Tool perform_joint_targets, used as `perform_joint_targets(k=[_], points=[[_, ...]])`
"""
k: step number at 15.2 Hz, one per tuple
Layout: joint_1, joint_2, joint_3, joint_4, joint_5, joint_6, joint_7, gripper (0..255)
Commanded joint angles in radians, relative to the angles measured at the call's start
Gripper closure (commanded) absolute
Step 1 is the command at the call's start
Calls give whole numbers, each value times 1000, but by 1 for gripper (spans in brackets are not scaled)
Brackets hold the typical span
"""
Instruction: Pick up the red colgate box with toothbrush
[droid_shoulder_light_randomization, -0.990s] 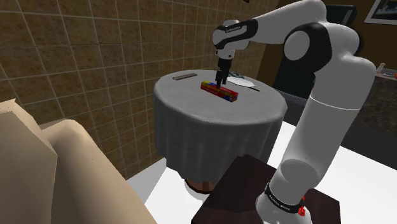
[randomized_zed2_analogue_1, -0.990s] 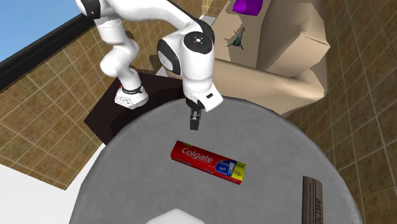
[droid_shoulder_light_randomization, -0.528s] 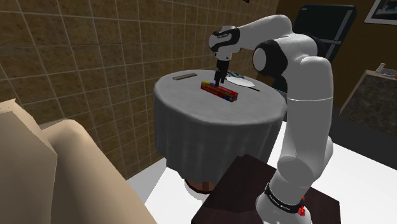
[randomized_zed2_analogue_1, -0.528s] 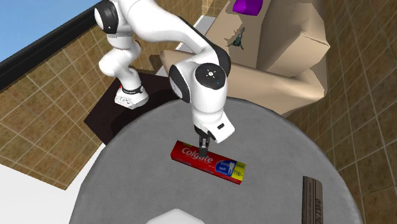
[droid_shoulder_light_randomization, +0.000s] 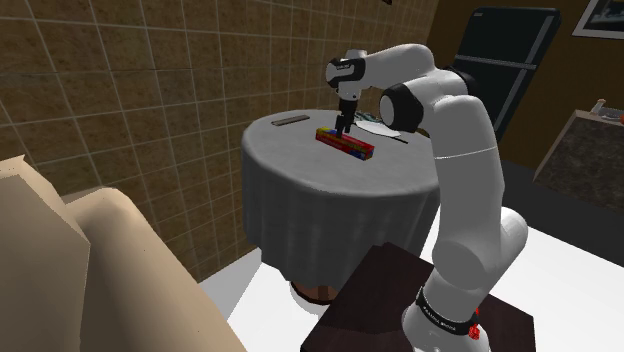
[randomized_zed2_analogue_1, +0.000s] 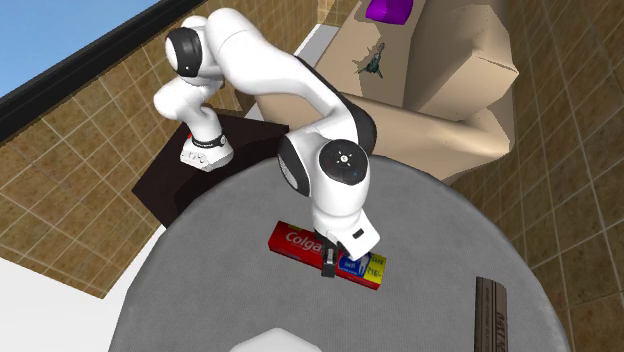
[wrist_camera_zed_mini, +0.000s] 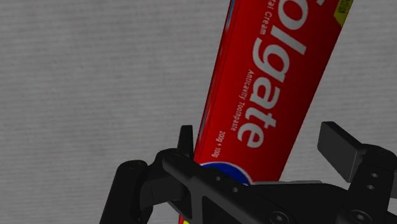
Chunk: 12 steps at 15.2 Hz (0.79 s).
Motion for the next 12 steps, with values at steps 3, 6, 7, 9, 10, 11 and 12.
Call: perform_joint_targets(k=[3,6,7,9,10,11,12], points=[[3,9,3,-40,5,48,-6,0],[3,11,3,-46,6,56,-8,255],[3,10,3,-47,6,56,-8,255],[3,10,3,-47,6,56,-8,255],[3,10,3,-48,6,56,-8,255],[3,10,3,-47,6,56,-8,255],[3,9,3,-48,6,56,-8,255]])
